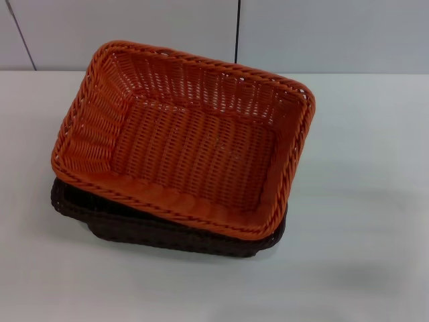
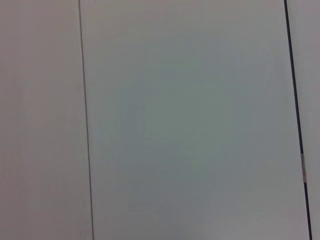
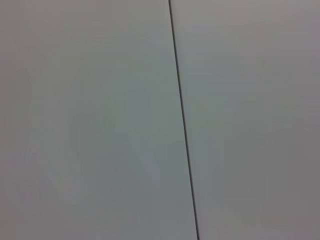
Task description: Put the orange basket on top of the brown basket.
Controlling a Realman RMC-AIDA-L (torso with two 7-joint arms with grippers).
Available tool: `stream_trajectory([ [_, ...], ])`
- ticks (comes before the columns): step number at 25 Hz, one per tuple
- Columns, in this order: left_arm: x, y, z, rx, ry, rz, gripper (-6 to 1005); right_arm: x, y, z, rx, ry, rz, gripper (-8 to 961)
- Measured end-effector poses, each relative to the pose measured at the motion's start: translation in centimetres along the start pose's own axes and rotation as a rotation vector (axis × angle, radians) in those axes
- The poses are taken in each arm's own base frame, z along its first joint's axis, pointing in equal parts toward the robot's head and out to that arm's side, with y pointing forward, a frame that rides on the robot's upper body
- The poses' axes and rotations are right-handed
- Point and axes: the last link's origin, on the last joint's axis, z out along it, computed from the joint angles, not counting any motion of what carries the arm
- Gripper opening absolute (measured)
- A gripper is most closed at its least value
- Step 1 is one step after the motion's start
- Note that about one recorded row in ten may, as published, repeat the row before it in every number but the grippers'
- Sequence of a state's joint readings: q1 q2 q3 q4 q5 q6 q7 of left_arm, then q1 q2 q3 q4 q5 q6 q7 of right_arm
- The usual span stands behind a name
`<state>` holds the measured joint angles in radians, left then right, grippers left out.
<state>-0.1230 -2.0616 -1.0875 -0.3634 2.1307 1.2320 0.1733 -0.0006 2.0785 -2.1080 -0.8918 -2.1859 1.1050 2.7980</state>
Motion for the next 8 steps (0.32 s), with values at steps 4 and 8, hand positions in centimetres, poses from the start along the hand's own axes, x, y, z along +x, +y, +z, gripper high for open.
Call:
stream_trajectory([
  [4,-0.01,-0.03,-0.03,0.000,0.000,0.000,697,0.16,-0.18,-0.26,0.009,-0.004,0.014,594],
  [8,-0.03,-0.04,-0.07,0.000,-0.001,-0.007,697,0.40,-0.52,-0.45,0.016,-0.002,0.042,594],
])
